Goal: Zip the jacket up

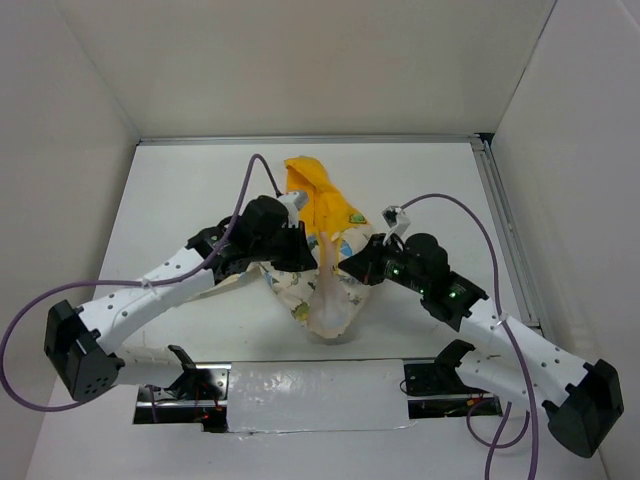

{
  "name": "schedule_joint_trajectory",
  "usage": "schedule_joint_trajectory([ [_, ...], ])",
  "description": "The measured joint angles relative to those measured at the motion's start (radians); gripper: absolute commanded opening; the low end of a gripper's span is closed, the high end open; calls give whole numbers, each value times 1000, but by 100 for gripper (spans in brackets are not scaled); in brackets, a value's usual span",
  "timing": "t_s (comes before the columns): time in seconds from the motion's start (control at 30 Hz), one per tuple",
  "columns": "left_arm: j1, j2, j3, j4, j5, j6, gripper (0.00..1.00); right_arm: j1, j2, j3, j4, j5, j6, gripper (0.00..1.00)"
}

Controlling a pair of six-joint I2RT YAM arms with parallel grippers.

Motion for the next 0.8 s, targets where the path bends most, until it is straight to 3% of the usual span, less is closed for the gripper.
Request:
schedule_joint_trajectory([
  [0.33, 109, -71, -11, 175, 123, 29, 0, -20, -54, 8, 250, -178, -116, 0],
  [0.8, 172, -214, -279, 463, 403, 5, 0, -56, -39, -92, 476, -221, -87, 0],
])
